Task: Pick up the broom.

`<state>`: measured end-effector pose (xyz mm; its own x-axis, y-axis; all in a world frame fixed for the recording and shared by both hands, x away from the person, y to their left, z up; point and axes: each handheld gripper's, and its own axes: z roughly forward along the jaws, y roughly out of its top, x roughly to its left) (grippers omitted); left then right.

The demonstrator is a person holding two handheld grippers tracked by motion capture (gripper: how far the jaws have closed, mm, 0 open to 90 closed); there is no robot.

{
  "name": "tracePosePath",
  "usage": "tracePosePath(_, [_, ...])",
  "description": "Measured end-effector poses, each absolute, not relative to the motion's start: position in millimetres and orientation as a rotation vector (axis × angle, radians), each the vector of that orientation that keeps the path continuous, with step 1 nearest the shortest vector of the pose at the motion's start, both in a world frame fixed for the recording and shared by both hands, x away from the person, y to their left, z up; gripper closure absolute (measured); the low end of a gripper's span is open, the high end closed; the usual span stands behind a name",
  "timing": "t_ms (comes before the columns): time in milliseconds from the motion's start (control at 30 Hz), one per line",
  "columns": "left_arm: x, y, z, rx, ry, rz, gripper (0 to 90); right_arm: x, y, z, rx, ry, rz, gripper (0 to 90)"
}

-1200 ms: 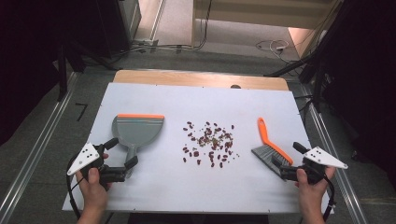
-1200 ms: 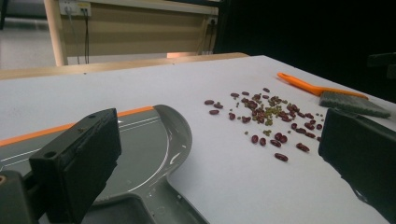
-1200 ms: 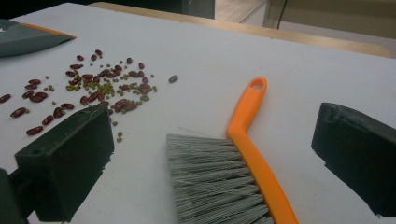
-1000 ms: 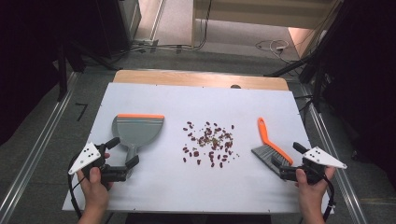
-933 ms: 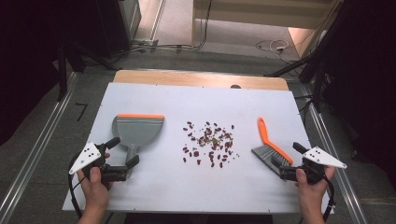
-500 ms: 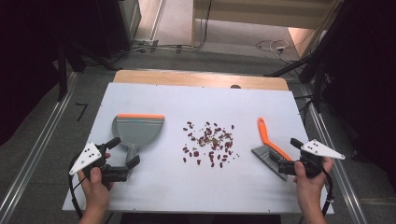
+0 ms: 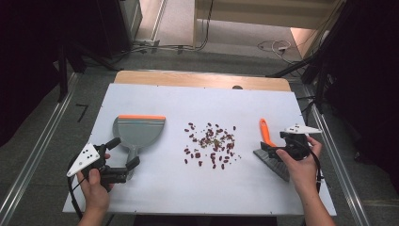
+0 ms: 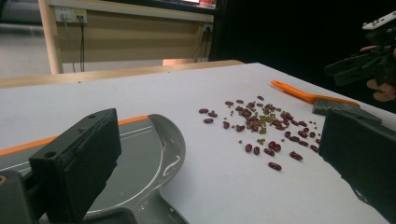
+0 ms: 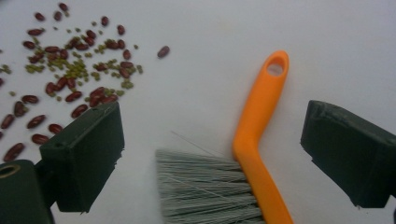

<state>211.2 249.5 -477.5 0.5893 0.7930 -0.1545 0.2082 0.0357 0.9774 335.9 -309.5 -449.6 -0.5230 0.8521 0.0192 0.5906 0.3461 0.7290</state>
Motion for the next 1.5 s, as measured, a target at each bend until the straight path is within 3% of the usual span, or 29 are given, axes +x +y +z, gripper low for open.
tracePosePath(300, [212.0, 255.7, -478.0, 1.477, 0.902, 0.541, 0.0, 362.9, -300.9, -456.3, 1.435, 2.245, 0.818, 31.4])
tracePosePath(1000, [214.8, 250.7, -481.0, 1.516, 0.901, 0.542, 0.0, 403.6, -283.5, -474.7, 1.657, 2.299, 0.518, 39.7])
tracePosePath(1167, [214.1, 250.4, -482.3, 1.526, 0.909, 0.543, 0.0, 403.1, -276.3, -473.9, 1.707, 2.249, 0.453, 48.6])
tracePosePath(1433, [211.4, 250.6, -481.1, 1.531, 0.901, 0.535, 0.0, 406.7, -276.8, -472.7, 1.773, 2.238, 0.432, 53.8])
tracePosePath(1500, [211.2, 249.4, -480.1, 1.534, 0.897, 0.539, 0.0, 410.0, -278.1, -470.8, 1.795, 2.237, 0.407, 64.6])
